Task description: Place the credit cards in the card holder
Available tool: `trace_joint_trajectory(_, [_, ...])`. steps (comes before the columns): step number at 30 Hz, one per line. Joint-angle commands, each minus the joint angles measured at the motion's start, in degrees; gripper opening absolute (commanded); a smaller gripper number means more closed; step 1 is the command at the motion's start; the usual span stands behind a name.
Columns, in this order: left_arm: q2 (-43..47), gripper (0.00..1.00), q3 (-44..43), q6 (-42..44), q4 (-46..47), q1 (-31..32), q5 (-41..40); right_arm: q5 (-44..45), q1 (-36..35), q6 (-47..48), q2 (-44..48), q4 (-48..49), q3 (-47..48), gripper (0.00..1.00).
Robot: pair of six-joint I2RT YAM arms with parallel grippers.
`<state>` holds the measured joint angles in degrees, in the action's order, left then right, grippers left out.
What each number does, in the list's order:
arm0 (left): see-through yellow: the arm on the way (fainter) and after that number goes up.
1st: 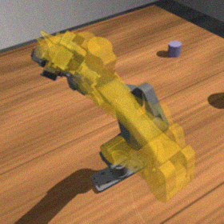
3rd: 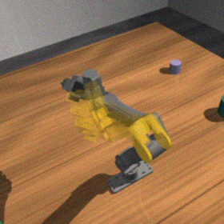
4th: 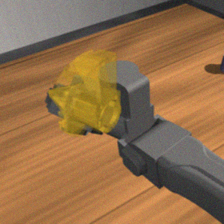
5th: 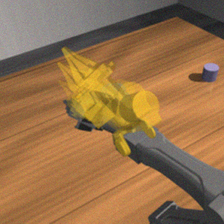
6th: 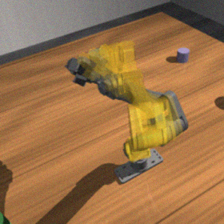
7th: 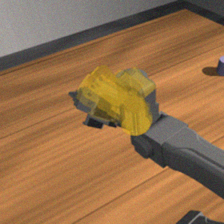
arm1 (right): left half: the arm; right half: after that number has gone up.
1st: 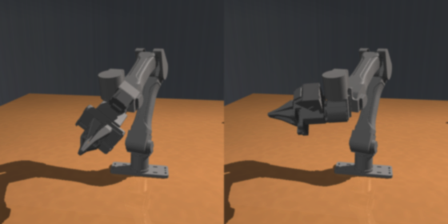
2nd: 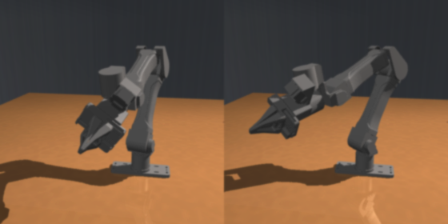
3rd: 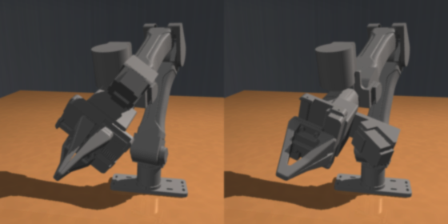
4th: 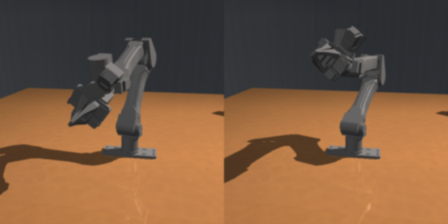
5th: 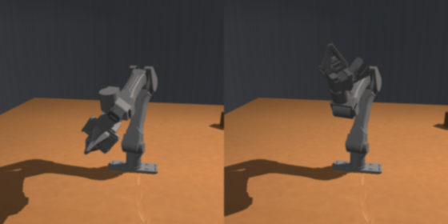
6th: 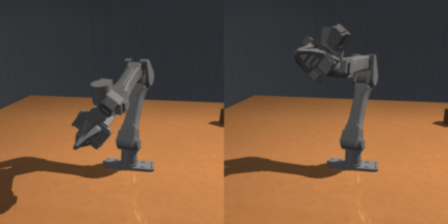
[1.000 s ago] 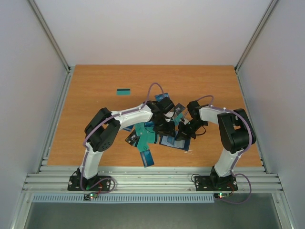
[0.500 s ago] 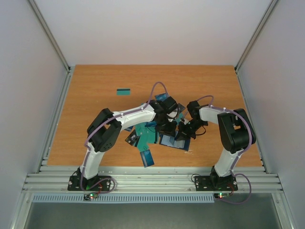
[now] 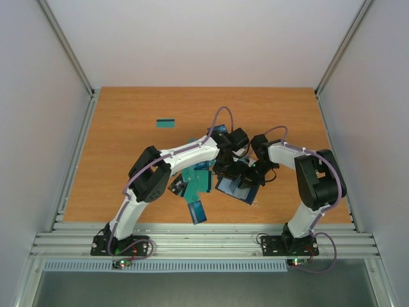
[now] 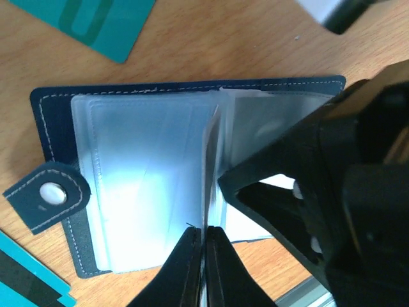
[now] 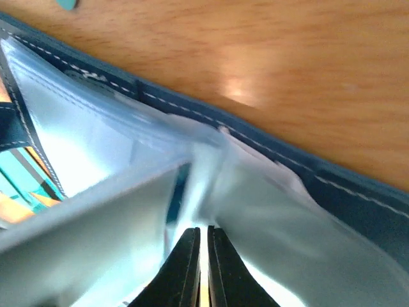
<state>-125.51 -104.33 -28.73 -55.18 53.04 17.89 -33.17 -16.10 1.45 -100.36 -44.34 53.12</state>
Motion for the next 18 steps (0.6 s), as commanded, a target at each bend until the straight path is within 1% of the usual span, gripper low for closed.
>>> trace_joint_trajectory(1, [-2.9, 0.04, -5.9, 1.5, -6.8, 1.2, -5.7, 8.2, 1.0, -1.4, 5.0, -5.3, -0.2, 0.08])
trace_joint_trajectory(4, [-4.6, 0.04, -9.8, 1.9, -9.5, 1.7, -7.6, 10.3, 2.4, -1.4, 9.0, -8.8, -0.3, 0.11])
trace_joint_trajectory(6, [-5.9, 0.04, -12.6, 2.2, -11.1, 2.2, -8.7, 10.9, 3.4, -3.0, 11.6, -10.3, -0.7, 0.17])
trace_joint_trajectory(8, [-7.3, 0.05, -15.4, 2.6, -12.7, 2.7, -9.9, 11.4, 4.3, -3.5, 14.1, -11.8, -1.3, 0.2])
trace_joint_trajectory(13, [-10.9, 0.06, -21.5, 3.0, -16.2, 4.5, -13.5, 14.5, 6.8, -4.4, 20.9, -16.2, -2.2, 0.21])
trace_joint_trajectory(14, [-13.0, 0.06, -24.5, 3.3, -17.6, 6.2, -16.5, 15.7, 8.1, -4.9, 25.0, -18.4, -2.4, 0.21])
trace_joint_trajectory(18, [-16.2, 0.07, -29.0, 3.1, -20.1, 8.8, -22.0, 16.5, 8.5, -6.8, 30.1, -21.5, -1.7, 0.22])
